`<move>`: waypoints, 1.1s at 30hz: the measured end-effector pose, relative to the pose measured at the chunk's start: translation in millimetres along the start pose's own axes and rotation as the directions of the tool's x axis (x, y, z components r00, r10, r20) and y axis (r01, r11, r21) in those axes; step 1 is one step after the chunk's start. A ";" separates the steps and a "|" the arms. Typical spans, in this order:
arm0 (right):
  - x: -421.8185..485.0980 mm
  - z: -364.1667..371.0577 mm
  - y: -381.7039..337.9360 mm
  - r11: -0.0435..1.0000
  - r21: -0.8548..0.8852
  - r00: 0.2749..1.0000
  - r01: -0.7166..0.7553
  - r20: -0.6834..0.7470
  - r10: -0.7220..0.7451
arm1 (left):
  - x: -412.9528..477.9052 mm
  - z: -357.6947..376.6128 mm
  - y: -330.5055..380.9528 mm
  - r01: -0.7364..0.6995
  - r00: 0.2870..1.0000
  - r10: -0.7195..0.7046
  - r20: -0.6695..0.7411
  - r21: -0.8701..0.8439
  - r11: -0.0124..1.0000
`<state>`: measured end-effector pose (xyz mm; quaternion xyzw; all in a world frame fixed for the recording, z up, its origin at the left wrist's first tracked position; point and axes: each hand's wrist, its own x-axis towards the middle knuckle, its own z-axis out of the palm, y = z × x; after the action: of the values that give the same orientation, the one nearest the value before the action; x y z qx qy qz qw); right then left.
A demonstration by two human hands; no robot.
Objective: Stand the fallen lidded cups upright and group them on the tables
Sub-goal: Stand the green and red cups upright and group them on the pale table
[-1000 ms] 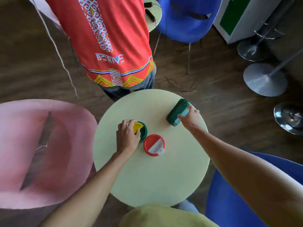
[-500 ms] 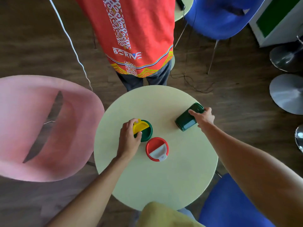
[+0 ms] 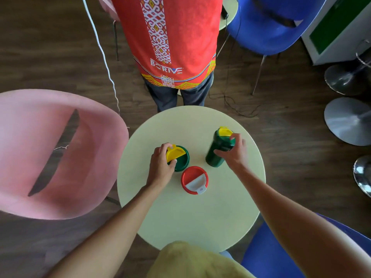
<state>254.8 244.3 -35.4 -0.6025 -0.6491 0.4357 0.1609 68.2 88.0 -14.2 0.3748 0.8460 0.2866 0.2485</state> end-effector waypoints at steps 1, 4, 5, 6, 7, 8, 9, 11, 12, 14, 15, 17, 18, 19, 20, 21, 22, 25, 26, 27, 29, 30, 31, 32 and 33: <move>-5.2 5.7 -0.4 0.999 -0.025 0.999 0.036 0.032 -0.035 | -0.1 -0.1 0.0 0.003 1.000 -0.003 0.003 0.000 1.000; -15.4 22.4 -2.9 0.977 -0.113 0.979 0.179 0.121 -0.166 | 0.0 -1.0 -0.8 0.001 1.000 -0.001 0.012 0.004 1.000; -18.0 27.3 -3.7 0.960 -0.137 0.963 0.245 0.147 -0.225 | 0.5 -1.3 -1.3 -0.002 1.000 0.001 0.012 0.008 1.000; -20.2 31.3 -4.0 0.941 -0.155 0.947 0.299 0.167 -0.274 | 1.0 -1.2 -1.8 -0.004 1.000 0.004 0.011 0.011 1.000; -22.2 33.7 -3.6 0.923 -0.176 0.933 0.341 0.182 -0.310 | 1.3 -0.8 -2.2 -0.003 1.000 0.003 0.011 0.012 1.000; -23.6 35.3 -2.5 0.906 -0.208 0.923 0.370 0.191 -0.333 | 1.3 -0.5 -2.3 0.001 1.000 -0.001 0.012 0.012 1.000; -24.5 36.0 -0.7 0.888 -0.247 0.917 0.387 0.199 -0.345 | 1.2 -0.2 -2.2 0.005 1.000 -0.005 0.013 0.011 1.000; -25.9 34.8 1.8 0.875 -0.282 0.915 0.393 0.218 -0.341 | 1.0 -0.1 -2.1 0.003 1.000 -0.004 0.013 0.012 1.000; -26.8 32.8 2.6 0.880 -0.270 0.914 0.390 0.230 -0.334 | 0.6 -0.4 -2.2 0.000 1.000 0.000 0.012 0.011 1.000; -28.1 27.8 3.1 0.890 -0.236 0.909 0.390 0.256 -0.330 | 0.5 -0.9 -2.9 -0.008 1.000 0.008 0.010 0.008 1.000; -28.5 25.0 2.0 0.892 -0.225 0.906 0.391 0.266 -0.330 | 0.6 -1.2 -3.0 -0.011 1.000 0.011 0.009 0.008 1.000; -27.3 20.8 -1.9 0.900 -0.213 0.909 0.380 0.269 -0.320 | 0.7 -1.1 -3.3 -0.010 1.000 0.010 0.009 0.011 1.000; -25.6 19.4 -4.8 0.910 -0.210 0.917 0.358 0.261 -0.301 | 0.9 -1.2 -3.3 -0.006 1.000 0.006 0.010 0.010 1.000; -22.7 18.1 -7.9 0.922 -0.211 0.928 0.326 0.255 -0.270 | 1.3 -1.1 -3.3 -0.003 1.000 0.002 0.011 0.009 1.000; -19.1 16.7 -11.8 0.933 -0.212 0.937 0.291 0.258 -0.234 | 1.6 -1.2 -3.3 -0.002 1.000 0.002 0.014 0.009 1.000; -14.3 15.1 -15.9 0.941 -0.215 0.941 0.260 0.276 -0.197 | 2.0 -1.2 -3.3 -0.004 1.000 0.004 0.015 0.009 1.000; -8.6 13.1 -20.6 0.945 -0.223 0.936 0.238 0.311 -0.162 | 2.4 -1.4 -3.3 -0.007 1.000 0.006 0.016 0.009 1.000; 10.2 6.8 -35.1 0.925 -0.322 0.897 0.202 0.441 -0.042 | 3.3 -1.4 -3.8 -0.004 1.000 0.004 0.015 0.009 1.000; 15.3 5.4 -39.4 0.912 -0.361 0.883 0.195 0.470 -0.002 | 3.4 -1.1 -4.1 0.000 1.000 0.000 0.016 0.006 1.000; 19.4 4.5 -42.3 0.906 -0.383 0.870 0.179 0.493 0.036 | 3.4 -0.6 -4.6 0.002 1.000 -0.002 0.016 0.001 1.000; 25.8 3.9 -44.6 0.936 -0.338 0.842 0.095 0.529 0.105 | 4.0 -0.5 -4.7 0.005 1.000 -0.005 0.016 -0.002 1.000; 27.0 3.4 -44.6 0.955 -0.295 0.825 0.041 0.549 0.134 | 4.0 -0.6 -4.8 0.010 1.000 -0.010 0.018 -0.005 1.000; 27.9 3.5 -44.4 0.966 -0.260 0.812 -0.006 0.562 0.157 | 4.4 -0.7 -4.8 0.015 1.000 -0.015 0.020 -0.010 1.000; 28.9 3.8 -43.6 0.971 -0.235 0.806 -0.041 0.566 0.171 | 4.9 -1.1 -4.5 0.025 1.000 -0.024 0.019 -0.018 1.000; 29.5 4.7 -42.1 0.975 -0.208 0.809 -0.073 0.560 0.180 | 5.8 -1.2 -4.5 0.047 0.999 -0.046 0.018 -0.031 0.998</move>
<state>217.7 274.2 -15.4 -0.4964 -0.6616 0.5477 -0.1260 61.8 89.7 -17.5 0.3537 0.8476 0.2907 0.2684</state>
